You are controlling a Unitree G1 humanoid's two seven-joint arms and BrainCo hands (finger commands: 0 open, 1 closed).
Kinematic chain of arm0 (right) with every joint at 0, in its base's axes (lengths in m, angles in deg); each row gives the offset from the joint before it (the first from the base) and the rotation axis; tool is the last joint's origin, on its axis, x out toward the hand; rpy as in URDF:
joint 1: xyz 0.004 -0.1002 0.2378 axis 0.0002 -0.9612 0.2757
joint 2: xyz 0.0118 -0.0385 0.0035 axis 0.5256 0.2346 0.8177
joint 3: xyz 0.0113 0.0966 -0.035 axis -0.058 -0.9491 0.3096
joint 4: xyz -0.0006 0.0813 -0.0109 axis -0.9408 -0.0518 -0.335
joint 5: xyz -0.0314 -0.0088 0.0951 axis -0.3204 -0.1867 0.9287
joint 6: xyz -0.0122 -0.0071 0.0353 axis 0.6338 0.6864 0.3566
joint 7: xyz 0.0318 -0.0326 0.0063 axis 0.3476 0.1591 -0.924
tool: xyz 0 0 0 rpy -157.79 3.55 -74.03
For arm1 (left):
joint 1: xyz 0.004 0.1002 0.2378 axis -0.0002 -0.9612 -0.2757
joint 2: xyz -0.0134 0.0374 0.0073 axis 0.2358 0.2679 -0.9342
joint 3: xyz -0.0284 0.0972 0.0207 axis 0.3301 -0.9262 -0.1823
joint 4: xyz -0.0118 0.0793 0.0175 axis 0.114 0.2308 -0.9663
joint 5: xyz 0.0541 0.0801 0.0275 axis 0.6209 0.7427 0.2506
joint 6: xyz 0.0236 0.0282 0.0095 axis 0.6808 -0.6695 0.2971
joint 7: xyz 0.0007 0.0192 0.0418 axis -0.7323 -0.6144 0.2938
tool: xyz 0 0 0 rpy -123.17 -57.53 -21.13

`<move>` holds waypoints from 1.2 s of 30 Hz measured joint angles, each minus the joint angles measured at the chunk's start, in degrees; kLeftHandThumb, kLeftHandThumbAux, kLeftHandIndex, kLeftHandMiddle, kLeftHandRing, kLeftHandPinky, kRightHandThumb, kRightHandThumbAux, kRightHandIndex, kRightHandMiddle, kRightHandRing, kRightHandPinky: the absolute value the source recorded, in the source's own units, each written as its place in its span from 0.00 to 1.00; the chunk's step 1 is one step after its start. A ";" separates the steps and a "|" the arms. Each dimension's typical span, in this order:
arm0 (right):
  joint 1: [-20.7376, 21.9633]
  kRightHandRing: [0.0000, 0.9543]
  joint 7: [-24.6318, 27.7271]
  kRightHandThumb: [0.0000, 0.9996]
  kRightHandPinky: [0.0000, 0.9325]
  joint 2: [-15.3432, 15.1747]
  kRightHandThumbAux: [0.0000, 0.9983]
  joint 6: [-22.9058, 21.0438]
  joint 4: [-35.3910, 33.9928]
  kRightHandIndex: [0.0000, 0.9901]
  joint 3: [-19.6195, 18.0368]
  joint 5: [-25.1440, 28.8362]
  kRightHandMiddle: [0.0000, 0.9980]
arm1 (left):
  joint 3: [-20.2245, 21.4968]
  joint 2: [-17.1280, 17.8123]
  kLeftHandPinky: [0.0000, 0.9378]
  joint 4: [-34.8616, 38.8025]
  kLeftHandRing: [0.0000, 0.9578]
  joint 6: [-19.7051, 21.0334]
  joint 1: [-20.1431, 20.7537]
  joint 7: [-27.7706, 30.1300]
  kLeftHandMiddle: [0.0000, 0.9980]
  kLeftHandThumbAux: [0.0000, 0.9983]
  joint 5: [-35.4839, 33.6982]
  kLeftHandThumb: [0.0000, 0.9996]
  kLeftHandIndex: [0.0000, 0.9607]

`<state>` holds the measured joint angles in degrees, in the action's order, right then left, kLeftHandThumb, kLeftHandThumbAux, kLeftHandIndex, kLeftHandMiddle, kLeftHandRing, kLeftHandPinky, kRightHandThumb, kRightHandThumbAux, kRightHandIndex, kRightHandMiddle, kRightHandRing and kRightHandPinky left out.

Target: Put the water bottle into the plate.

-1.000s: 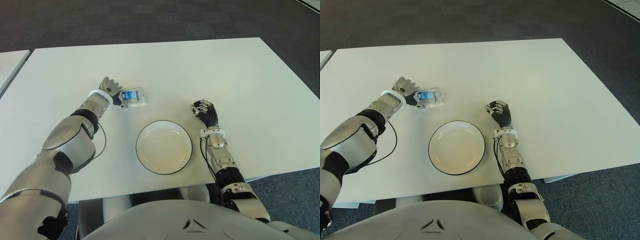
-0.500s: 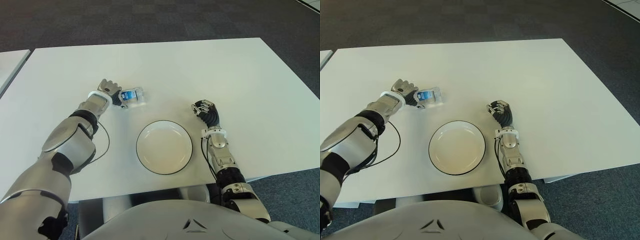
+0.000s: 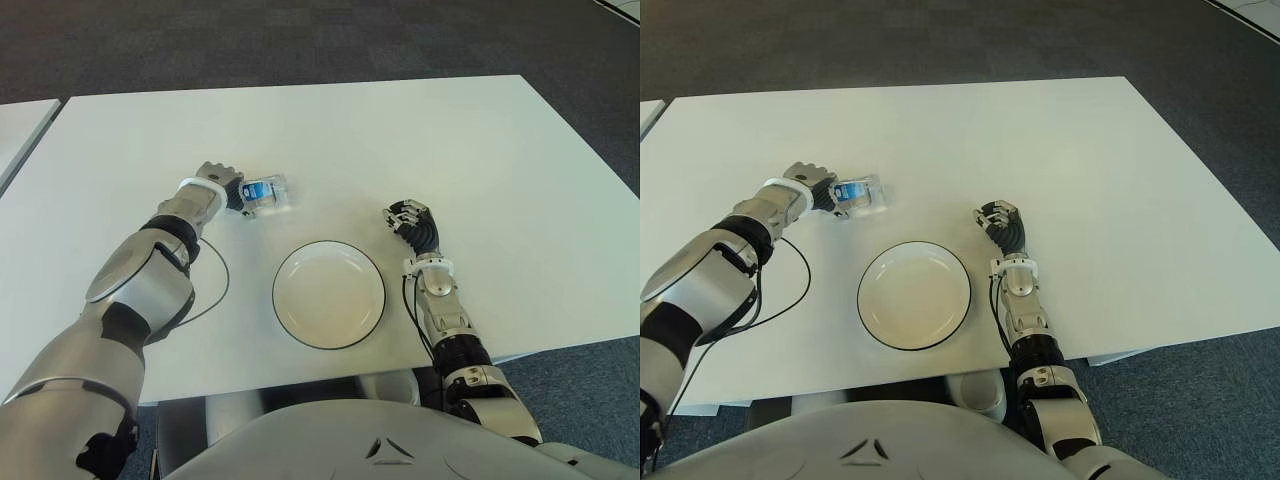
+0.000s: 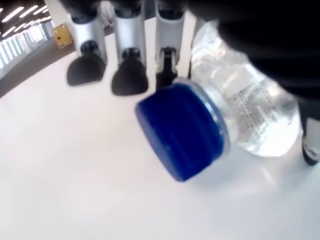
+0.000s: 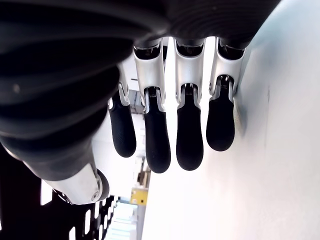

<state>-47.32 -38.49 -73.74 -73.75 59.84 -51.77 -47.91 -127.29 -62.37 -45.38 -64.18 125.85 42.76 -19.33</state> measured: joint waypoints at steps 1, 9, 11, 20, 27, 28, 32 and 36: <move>-0.02 0.60 0.17 0.71 0.67 0.00 0.73 0.00 -0.03 0.44 -0.03 0.04 0.54 | 0.14 -0.03 0.92 0.03 0.88 0.08 -0.05 0.00 0.49 0.66 -0.05 0.85 0.46; -0.06 0.60 0.74 0.71 0.66 0.06 0.73 0.00 -0.08 0.44 -0.32 0.19 0.52 | 1.18 -0.24 0.92 0.16 0.88 0.61 -0.35 0.00 0.49 0.66 -0.45 0.85 0.46; -0.06 0.60 0.74 0.71 0.66 0.08 0.73 0.00 -0.07 0.44 -0.40 0.17 0.52 | 1.25 -0.32 0.91 0.17 0.88 0.85 -0.36 0.00 0.49 0.66 -0.48 0.85 0.47; -0.04 0.56 -0.21 0.71 0.58 0.26 0.73 -0.01 -0.06 0.44 -0.64 -0.08 0.50 | 3.26 -0.62 0.91 0.26 0.88 1.97 -0.48 0.01 0.51 0.66 -1.95 0.85 0.46; -0.01 0.57 -0.58 0.71 0.62 0.28 0.73 -0.04 -0.06 0.44 -0.65 -0.17 0.53 | 8.20 -0.86 0.92 0.29 0.89 3.68 -1.32 0.98 0.49 0.66 -6.13 0.85 0.46; 0.00 0.57 -0.58 0.71 0.62 0.28 0.73 -0.04 -0.06 0.44 -0.66 -0.16 0.53 | 9.06 -0.91 0.92 0.29 0.89 3.91 -1.42 1.34 0.49 0.66 -7.04 0.85 0.46; 0.05 0.56 -0.64 0.71 0.60 0.28 0.73 -0.05 -0.06 0.44 -0.68 -0.17 0.52 | 12.31 -0.95 0.93 0.28 0.89 4.55 -1.69 2.82 0.49 0.66 -10.01 0.85 0.46; 0.16 0.57 -0.86 0.71 0.61 0.27 0.73 -0.26 -0.06 0.44 -0.67 -0.20 0.53 | 14.88 -0.85 0.93 0.53 0.89 5.02 -1.43 5.00 0.49 0.66 -12.27 0.85 0.46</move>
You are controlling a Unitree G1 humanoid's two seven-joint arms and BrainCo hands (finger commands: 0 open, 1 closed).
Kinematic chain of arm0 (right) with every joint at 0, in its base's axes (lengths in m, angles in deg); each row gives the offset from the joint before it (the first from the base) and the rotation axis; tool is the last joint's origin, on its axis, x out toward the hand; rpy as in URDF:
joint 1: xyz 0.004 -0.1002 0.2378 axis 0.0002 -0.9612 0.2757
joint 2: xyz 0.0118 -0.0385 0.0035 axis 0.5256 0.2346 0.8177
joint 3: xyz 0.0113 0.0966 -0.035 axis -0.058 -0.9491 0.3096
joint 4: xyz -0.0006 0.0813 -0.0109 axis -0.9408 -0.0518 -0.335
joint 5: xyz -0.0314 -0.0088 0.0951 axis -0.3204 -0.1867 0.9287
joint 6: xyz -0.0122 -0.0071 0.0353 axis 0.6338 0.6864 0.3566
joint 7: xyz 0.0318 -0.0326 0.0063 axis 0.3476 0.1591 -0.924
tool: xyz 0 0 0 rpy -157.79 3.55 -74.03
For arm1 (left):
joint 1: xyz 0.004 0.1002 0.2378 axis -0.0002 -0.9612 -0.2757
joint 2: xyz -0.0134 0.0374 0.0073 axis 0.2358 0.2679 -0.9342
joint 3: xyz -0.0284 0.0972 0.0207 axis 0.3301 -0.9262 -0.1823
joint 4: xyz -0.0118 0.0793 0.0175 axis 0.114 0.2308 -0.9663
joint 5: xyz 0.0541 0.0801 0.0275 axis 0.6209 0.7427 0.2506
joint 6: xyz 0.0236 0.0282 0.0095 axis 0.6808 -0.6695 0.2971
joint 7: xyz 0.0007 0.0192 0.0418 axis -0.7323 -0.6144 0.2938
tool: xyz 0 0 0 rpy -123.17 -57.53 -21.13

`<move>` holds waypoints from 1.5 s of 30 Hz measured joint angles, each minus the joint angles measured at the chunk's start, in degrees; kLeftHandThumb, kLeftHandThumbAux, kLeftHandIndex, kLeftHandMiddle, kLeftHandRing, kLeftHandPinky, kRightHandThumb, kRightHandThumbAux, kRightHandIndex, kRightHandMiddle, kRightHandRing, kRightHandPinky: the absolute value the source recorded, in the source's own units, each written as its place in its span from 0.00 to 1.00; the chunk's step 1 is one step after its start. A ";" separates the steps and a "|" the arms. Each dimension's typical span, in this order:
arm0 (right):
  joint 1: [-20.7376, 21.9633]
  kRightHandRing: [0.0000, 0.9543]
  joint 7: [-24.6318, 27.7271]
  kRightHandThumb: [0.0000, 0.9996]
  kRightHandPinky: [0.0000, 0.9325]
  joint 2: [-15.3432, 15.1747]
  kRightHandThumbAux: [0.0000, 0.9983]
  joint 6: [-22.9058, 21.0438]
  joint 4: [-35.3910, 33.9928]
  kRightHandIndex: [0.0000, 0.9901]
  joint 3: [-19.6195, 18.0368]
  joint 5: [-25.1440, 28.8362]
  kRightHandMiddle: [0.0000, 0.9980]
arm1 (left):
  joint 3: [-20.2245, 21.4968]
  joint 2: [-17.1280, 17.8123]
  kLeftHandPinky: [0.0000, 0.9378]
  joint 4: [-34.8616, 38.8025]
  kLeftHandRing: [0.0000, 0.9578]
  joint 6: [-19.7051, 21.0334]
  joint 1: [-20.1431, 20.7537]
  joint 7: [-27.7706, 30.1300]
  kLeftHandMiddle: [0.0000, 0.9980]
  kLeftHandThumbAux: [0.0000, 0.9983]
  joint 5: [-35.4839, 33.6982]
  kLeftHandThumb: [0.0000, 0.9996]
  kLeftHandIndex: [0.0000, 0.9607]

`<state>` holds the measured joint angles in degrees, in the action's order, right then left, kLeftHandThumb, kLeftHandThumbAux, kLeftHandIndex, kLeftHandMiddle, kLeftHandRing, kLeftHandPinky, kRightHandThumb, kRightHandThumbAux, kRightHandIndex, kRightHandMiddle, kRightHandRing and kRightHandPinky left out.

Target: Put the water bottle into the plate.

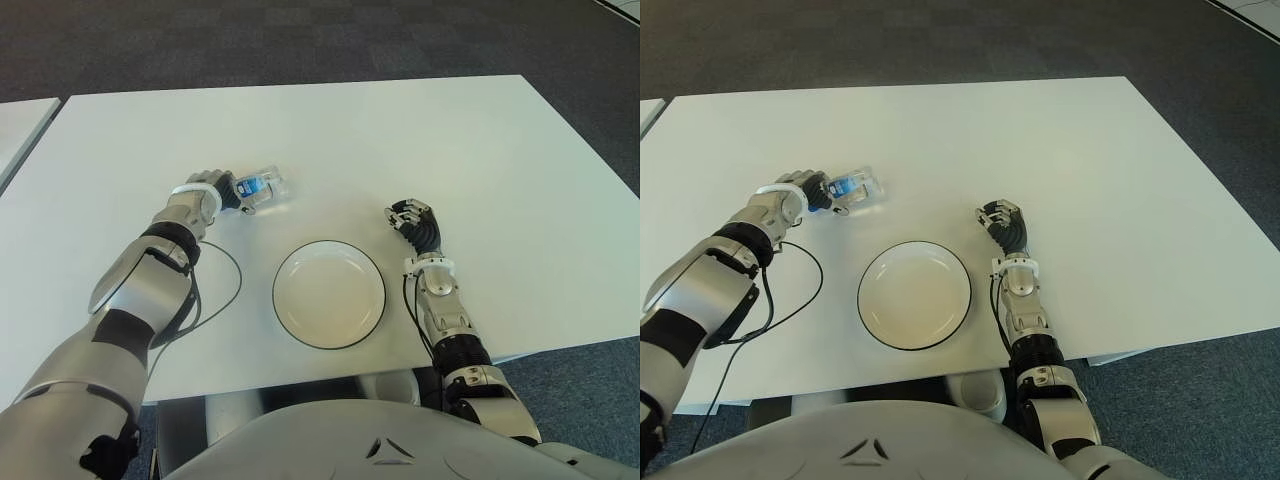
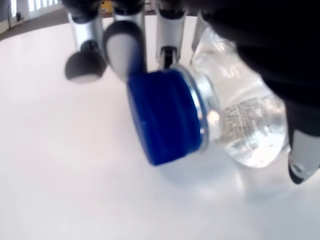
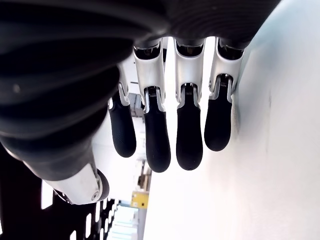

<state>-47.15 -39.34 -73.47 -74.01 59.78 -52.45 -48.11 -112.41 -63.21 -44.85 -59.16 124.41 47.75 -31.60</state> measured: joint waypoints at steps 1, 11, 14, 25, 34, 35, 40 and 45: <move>0.02 0.57 0.00 0.71 0.61 0.00 0.73 -0.01 0.00 0.44 0.00 0.00 0.53 | 0.35 0.01 0.93 0.06 0.90 0.01 0.11 0.39 0.49 0.66 -0.28 0.85 0.46; 0.30 0.54 -0.02 0.71 0.52 -0.08 0.73 -0.01 0.12 0.44 -0.01 0.01 0.50 | 3.57 0.11 0.91 0.10 0.88 -0.07 0.34 1.53 0.59 0.66 -2.12 0.85 0.44; 0.40 0.53 -0.19 0.71 0.50 -0.08 0.73 -0.03 0.13 0.44 -0.02 -0.04 0.50 | 4.18 0.12 0.90 0.10 0.88 -0.37 0.39 1.53 0.58 0.66 -2.19 0.85 0.44; 0.62 0.56 -0.82 0.71 0.59 -0.16 0.73 -0.57 -0.23 0.44 0.08 -0.78 0.51 | 4.25 0.24 0.88 0.47 0.87 -2.91 1.60 1.53 0.56 0.66 -2.00 0.85 0.43; 0.93 0.57 -0.43 0.71 0.61 -0.11 0.73 -0.56 -0.06 0.44 0.09 -0.76 0.52 | 4.09 1.57 0.88 4.59 0.88 -9.34 5.46 0.03 0.55 0.66 -1.13 0.85 0.43; 0.98 0.58 -0.43 0.71 0.60 -0.10 0.73 -0.56 -0.02 0.44 0.10 -0.77 0.52 | 4.08 1.77 0.88 4.95 0.88 -10.00 5.72 -0.28 0.55 0.66 -1.10 0.85 0.43; 1.08 0.58 -0.40 0.71 0.61 -0.21 0.73 -0.53 0.18 0.44 0.07 -0.77 0.52 | 3.93 2.90 0.88 7.56 0.88 -13.07 6.25 -1.74 0.55 0.67 -0.61 0.85 0.42; 1.09 0.52 -0.19 0.71 0.54 -0.33 0.73 -0.07 0.44 0.44 0.05 -0.76 0.49 | 3.13 4.62 0.89 14.39 0.88 -15.79 4.92 -2.27 0.54 0.67 0.87 0.85 0.42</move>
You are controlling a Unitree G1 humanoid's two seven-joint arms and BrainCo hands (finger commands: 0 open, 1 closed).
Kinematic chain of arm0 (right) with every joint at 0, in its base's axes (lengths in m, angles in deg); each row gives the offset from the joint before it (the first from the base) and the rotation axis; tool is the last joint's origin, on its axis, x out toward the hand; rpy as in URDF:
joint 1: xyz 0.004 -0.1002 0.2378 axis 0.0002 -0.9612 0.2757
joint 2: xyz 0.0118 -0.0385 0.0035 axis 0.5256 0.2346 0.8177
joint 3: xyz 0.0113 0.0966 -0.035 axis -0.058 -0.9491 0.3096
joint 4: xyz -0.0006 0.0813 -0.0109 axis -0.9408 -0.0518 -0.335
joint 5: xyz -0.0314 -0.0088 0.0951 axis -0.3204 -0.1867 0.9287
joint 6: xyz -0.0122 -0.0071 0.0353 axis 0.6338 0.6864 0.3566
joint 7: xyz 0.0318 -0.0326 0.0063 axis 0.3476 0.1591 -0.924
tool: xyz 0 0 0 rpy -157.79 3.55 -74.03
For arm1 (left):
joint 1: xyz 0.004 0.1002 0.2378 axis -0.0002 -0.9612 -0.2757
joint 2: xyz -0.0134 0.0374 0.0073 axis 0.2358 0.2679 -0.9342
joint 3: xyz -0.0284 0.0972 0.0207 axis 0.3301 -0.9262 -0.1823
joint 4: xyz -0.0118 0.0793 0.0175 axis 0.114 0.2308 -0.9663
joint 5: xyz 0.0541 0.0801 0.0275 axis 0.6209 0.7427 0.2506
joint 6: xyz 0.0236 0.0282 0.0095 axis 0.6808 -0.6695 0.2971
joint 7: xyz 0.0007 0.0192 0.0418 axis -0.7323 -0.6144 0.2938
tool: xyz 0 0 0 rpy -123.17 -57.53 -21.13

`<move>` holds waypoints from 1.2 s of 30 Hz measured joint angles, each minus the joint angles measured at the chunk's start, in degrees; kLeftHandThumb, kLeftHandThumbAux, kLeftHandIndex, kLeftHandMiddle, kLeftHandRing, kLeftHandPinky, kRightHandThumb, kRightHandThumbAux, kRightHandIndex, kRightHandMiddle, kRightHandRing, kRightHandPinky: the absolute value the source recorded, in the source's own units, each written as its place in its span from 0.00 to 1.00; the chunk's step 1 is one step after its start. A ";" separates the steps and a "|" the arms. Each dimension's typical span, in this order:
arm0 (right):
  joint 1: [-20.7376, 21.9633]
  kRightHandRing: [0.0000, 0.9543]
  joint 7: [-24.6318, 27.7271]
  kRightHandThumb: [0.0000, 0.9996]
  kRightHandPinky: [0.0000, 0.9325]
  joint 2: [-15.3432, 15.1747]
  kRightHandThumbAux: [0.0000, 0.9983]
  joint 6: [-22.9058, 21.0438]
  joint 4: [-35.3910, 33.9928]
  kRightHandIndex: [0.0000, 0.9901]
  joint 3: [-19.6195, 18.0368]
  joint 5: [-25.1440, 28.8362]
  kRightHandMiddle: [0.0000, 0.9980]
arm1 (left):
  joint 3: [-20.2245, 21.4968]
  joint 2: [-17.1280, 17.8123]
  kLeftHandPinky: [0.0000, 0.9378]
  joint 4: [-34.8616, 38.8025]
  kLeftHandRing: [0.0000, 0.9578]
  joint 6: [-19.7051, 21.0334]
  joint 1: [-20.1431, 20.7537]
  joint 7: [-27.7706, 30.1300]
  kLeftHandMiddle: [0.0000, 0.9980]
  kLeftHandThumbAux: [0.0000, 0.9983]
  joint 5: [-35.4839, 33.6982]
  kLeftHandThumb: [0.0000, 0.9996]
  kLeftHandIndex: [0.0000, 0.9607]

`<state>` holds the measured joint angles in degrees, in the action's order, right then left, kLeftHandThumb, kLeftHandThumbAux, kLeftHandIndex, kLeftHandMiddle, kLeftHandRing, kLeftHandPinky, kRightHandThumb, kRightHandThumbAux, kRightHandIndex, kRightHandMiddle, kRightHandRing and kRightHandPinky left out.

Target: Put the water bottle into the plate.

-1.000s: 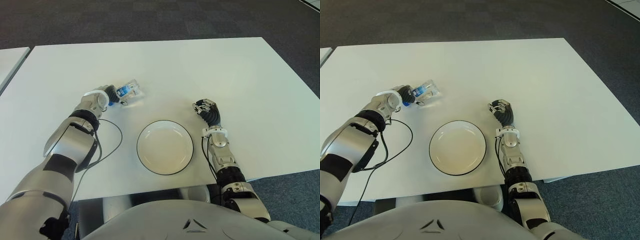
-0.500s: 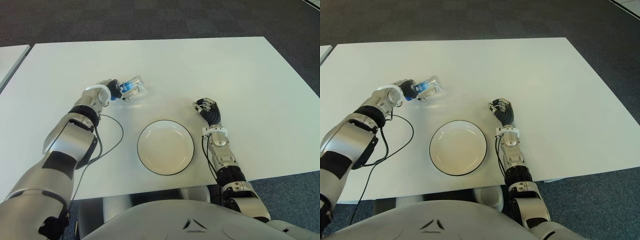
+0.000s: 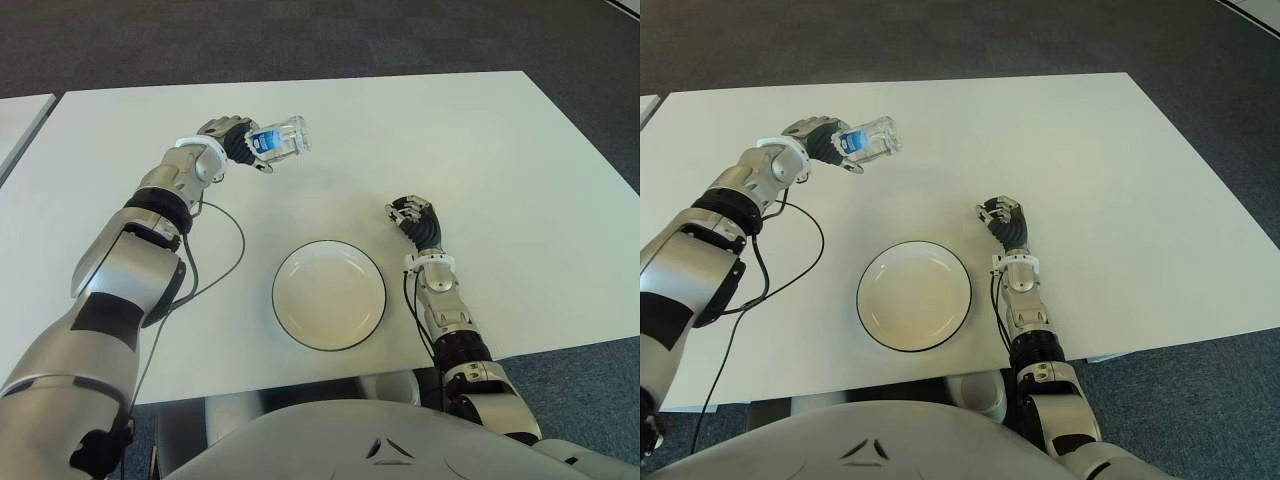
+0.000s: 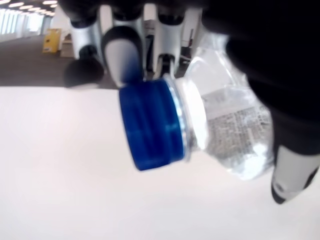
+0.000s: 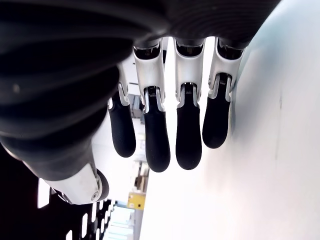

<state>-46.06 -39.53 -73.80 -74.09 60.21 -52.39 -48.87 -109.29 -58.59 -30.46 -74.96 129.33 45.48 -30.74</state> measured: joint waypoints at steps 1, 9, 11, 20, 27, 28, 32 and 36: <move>0.00 0.51 -0.04 0.71 0.55 0.00 0.73 0.04 0.04 0.44 0.00 -0.02 0.48 | -0.11 0.38 0.89 2.00 0.88 -0.57 -0.47 0.00 0.54 0.67 0.18 0.85 0.42; 0.14 0.55 -0.32 0.71 0.62 0.10 0.73 0.15 0.34 0.44 0.04 -0.05 0.49 | -0.20 2.34 0.89 16.47 0.89 -4.81 -5.60 0.54 0.54 0.67 0.38 0.85 0.42; 0.20 0.56 -0.24 0.71 0.63 0.08 0.73 0.29 0.46 0.44 0.05 -0.05 0.50 | -0.20 2.68 0.89 19.65 0.89 -5.66 -7.19 0.87 0.54 0.67 0.39 0.85 0.42; 0.50 0.59 0.89 0.71 0.64 -0.10 0.73 1.59 1.62 0.44 0.00 0.09 0.53 | -0.19 3.29 0.88 31.32 0.88 -9.21 -14.03 3.51 0.54 0.67 0.25 0.85 0.42; 0.70 0.59 1.05 0.71 0.64 -0.08 0.73 2.03 2.07 0.44 -0.04 0.09 0.52 | -0.18 4.01 0.88 39.98 0.88 -12.13 -19.26 7.63 0.54 0.67 -0.59 0.85 0.42; 0.70 0.59 1.05 0.71 0.64 -0.08 0.73 2.06 2.07 0.44 -0.06 0.09 0.52 | -0.17 4.34 0.88 41.59 0.88 -12.57 -20.15 8.37 0.54 0.67 -0.86 0.85 0.42; 0.70 0.58 0.94 0.71 0.64 -0.03 0.73 2.09 2.04 0.44 -0.12 0.09 0.50 | -0.20 5.87 0.90 47.69 0.88 -15.23 -23.76 11.32 0.54 0.67 -0.96 0.85 0.42; 0.67 0.57 0.79 0.71 0.64 0.03 0.73 2.08 2.03 0.44 -0.12 0.09 0.50 | -0.36 7.11 0.91 52.01 0.88 -17.91 -26.66 14.14 0.54 0.67 -1.01 0.85 0.42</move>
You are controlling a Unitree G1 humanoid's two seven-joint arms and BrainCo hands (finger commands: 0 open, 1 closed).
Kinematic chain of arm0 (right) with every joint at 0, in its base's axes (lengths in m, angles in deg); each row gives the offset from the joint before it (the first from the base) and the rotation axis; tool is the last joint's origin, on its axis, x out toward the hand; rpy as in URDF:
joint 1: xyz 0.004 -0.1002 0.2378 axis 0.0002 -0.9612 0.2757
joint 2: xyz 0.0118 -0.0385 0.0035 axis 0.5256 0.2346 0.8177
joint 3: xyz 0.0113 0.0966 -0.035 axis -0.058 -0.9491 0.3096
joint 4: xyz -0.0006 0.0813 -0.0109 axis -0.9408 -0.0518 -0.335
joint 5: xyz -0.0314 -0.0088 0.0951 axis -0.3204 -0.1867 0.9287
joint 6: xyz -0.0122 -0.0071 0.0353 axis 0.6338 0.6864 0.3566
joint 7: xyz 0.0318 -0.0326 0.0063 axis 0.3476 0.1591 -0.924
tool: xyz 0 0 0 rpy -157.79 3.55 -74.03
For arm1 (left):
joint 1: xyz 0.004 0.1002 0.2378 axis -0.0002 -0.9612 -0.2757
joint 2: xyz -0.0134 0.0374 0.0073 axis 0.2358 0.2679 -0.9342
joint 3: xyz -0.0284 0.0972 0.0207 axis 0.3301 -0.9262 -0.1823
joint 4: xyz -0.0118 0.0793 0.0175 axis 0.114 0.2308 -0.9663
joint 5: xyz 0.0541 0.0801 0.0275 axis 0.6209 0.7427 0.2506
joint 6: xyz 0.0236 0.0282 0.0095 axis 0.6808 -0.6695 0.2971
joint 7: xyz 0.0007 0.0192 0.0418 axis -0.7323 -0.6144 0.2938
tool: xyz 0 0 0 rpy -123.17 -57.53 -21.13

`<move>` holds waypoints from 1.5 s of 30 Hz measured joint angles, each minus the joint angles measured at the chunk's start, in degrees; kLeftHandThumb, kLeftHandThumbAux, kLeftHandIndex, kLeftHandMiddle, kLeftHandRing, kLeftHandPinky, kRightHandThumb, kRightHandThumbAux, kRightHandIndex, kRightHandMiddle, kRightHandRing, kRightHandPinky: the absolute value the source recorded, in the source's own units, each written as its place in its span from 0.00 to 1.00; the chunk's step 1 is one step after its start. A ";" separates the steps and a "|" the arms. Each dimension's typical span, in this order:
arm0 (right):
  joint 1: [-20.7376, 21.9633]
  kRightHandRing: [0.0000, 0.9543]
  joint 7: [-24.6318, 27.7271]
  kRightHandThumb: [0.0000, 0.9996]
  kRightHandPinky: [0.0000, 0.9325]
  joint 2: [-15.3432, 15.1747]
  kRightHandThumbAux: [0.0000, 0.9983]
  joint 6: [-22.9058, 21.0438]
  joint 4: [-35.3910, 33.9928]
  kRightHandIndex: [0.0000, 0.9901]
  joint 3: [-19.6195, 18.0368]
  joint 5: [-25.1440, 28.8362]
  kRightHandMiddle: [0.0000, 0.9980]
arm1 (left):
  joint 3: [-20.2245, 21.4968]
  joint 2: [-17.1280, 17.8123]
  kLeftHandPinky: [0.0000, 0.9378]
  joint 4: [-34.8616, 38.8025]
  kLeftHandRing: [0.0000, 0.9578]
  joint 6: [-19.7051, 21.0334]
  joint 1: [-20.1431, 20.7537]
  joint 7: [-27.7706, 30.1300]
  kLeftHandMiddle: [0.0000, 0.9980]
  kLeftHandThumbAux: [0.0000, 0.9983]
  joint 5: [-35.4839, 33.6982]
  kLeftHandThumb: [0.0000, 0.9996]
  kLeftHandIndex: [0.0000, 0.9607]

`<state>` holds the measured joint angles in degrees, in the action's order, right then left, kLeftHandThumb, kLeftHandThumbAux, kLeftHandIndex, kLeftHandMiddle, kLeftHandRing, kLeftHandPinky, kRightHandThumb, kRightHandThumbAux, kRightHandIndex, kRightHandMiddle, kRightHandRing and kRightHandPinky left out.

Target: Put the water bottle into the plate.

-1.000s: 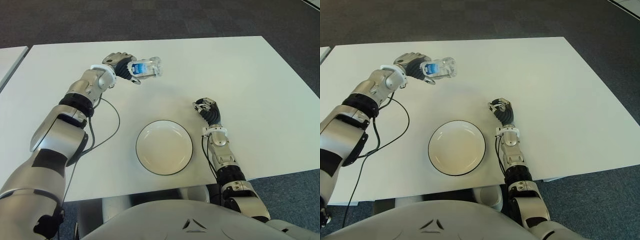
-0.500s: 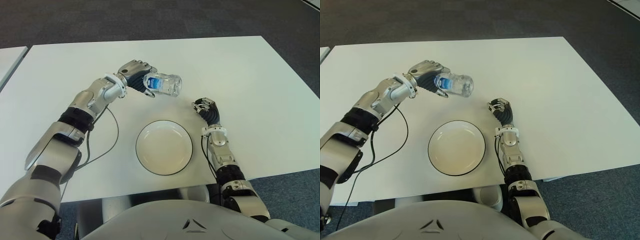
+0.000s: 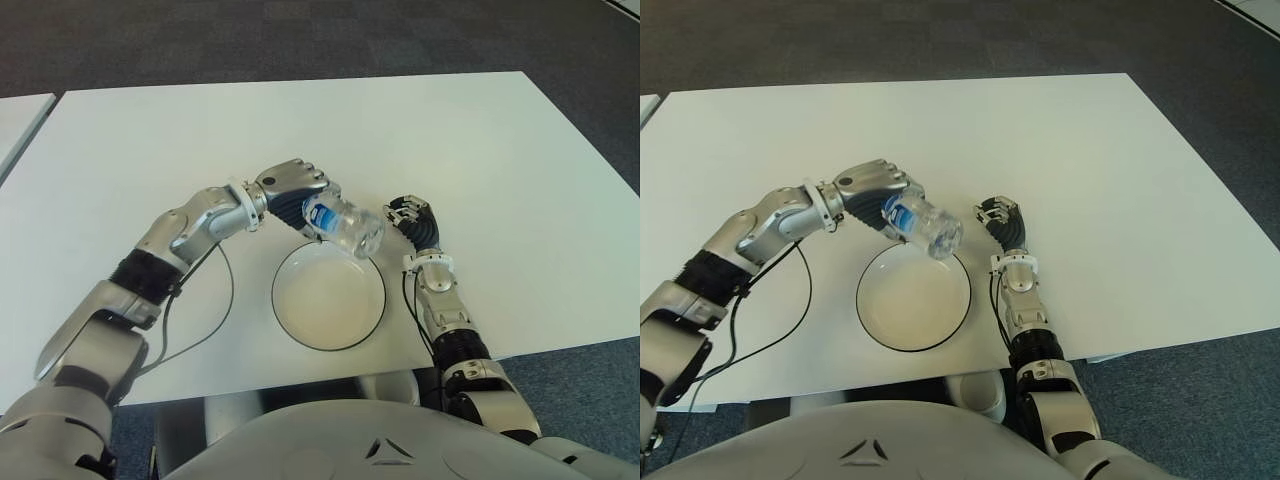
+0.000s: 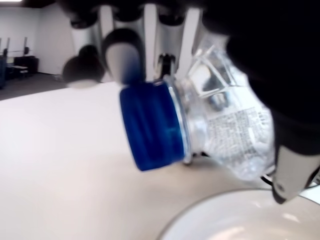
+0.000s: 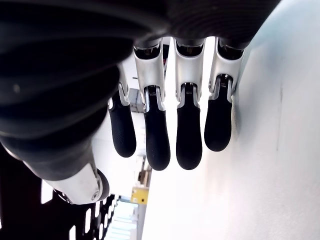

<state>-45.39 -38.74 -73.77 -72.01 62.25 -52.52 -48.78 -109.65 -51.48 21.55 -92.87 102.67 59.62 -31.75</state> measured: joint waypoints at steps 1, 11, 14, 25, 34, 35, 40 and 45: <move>-0.02 0.57 -0.01 0.71 0.64 0.03 0.73 0.00 -0.01 0.44 0.00 0.00 0.49 | -0.17 0.26 0.91 0.73 0.88 -0.83 -0.51 0.74 0.54 0.67 -0.23 0.85 0.42; -0.15 0.57 -0.27 0.71 0.64 0.28 0.73 -0.79 -0.29 0.44 0.05 -0.11 0.48 | -2.00 0.95 0.91 1.28 0.88 -9.00 -2.40 3.60 0.54 0.67 0.14 0.85 0.42; -0.15 0.57 -0.42 0.71 0.64 0.27 0.73 -0.98 -0.39 0.44 0.03 -0.11 0.48 | -3.23 0.76 0.90 1.05 0.88 -10.26 -2.70 3.72 0.54 0.67 1.55 0.85 0.42; -0.23 0.57 -1.04 0.71 0.63 0.24 0.73 -1.45 -0.93 0.43 0.05 -0.14 0.48 | -7.77 -0.26 0.92 -1.36 0.89 -13.21 -4.21 3.73 0.55 0.67 9.04 0.85 0.42; -0.55 0.59 -0.55 0.71 0.67 0.11 0.73 -1.42 -1.10 0.44 0.13 -0.10 0.52 | -7.73 -0.35 0.93 0.03 0.89 -14.79 -4.40 -3.16 0.55 0.67 18.13 0.85 0.42; -0.56 0.59 -0.52 0.71 0.67 0.10 0.73 -1.42 -1.10 0.44 0.12 -0.10 0.52 | -7.75 -0.33 0.93 0.36 0.89 -14.77 -4.39 -4.27 0.55 0.67 19.57 0.85 0.42; -0.60 0.58 -0.22 0.71 0.66 0.09 0.73 -1.37 -1.10 0.44 0.06 0.01 0.51 | -8.71 -0.29 0.89 0.35 0.87 -14.21 -3.48 -11.75 0.55 0.67 26.71 0.85 0.42; -0.66 0.58 0.04 0.71 0.66 0.21 0.73 -1.37 -1.10 0.44 0.03 0.13 0.51 | -11.17 -0.98 0.73 -4.12 0.76 -12.15 -1.53 -24.89 0.57 0.66 33.06 0.85 0.43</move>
<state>-46.05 -38.70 -73.56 -73.38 61.15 -52.49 -48.65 -120.82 -52.45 17.43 -105.02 101.14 34.73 1.31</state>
